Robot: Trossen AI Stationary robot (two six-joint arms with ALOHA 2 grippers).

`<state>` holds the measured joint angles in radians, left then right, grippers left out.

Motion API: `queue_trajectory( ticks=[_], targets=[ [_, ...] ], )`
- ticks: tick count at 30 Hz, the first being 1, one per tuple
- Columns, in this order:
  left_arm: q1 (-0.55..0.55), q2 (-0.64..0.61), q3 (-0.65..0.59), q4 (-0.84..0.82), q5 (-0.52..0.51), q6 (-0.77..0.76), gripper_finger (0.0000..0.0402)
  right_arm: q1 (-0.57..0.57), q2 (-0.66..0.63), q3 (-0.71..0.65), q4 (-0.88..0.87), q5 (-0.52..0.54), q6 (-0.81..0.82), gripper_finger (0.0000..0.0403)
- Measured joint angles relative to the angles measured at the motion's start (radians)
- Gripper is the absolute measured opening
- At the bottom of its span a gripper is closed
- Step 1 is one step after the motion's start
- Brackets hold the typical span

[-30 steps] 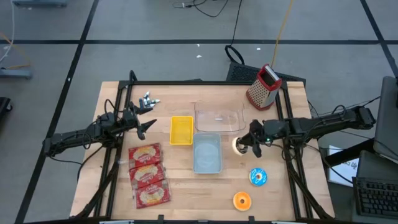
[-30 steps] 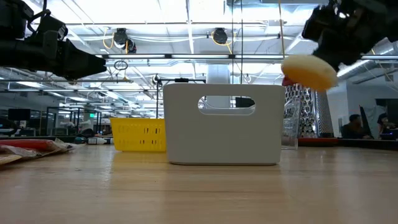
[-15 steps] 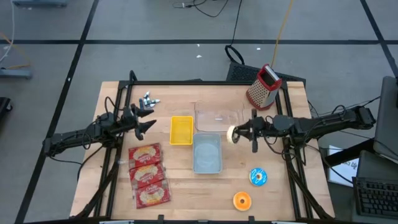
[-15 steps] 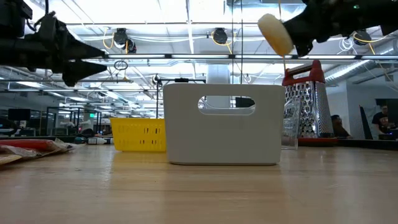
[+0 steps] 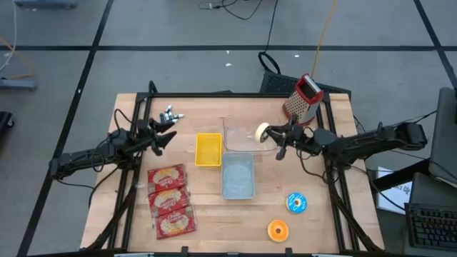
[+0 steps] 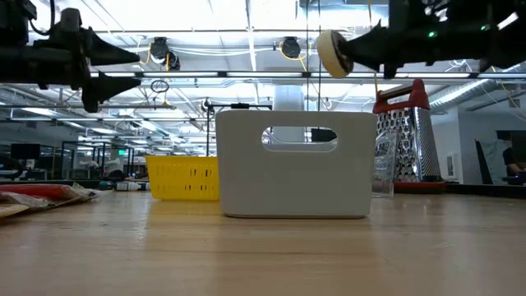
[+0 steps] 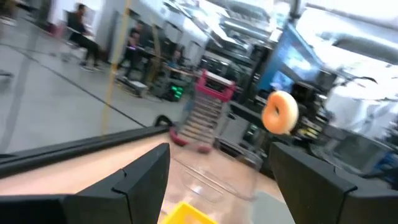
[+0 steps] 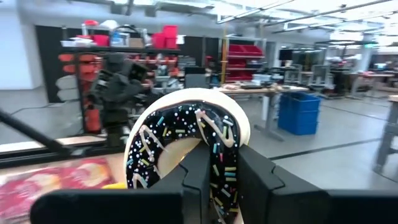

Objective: Pick & Place Food Item
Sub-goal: Put the black doughnut into the yellow bin

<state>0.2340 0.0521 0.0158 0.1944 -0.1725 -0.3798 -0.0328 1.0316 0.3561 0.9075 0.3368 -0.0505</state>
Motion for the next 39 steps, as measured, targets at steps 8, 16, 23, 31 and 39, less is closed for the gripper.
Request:
queue_trajectory(
  ticks=[8,16,23,31,39],
  targets=[
    [0.000,0.000,0.000,0.025,-0.204,-0.055,0.0274,-0.088,0.167,0.020,0.209,-0.143,-0.023,0.0047],
    [0.000,0.004,0.000,0.056,0.015,-0.198,0.0274,-0.108,0.256,0.119,0.201,-0.286,-0.105,0.0047],
    [-0.047,0.175,0.000,0.280,0.083,-0.254,0.0273,-0.107,0.313,0.156,0.173,-0.288,-0.158,0.0047],
    [-0.147,0.613,0.129,0.398,-0.043,-0.281,0.0273,-0.107,0.327,0.155,0.075,-0.282,-0.177,0.0047],
    [-0.189,1.046,0.486,0.329,0.027,-0.141,0.0273,-0.076,0.326,0.155,0.075,-0.119,-0.280,0.0047]
  ],
)
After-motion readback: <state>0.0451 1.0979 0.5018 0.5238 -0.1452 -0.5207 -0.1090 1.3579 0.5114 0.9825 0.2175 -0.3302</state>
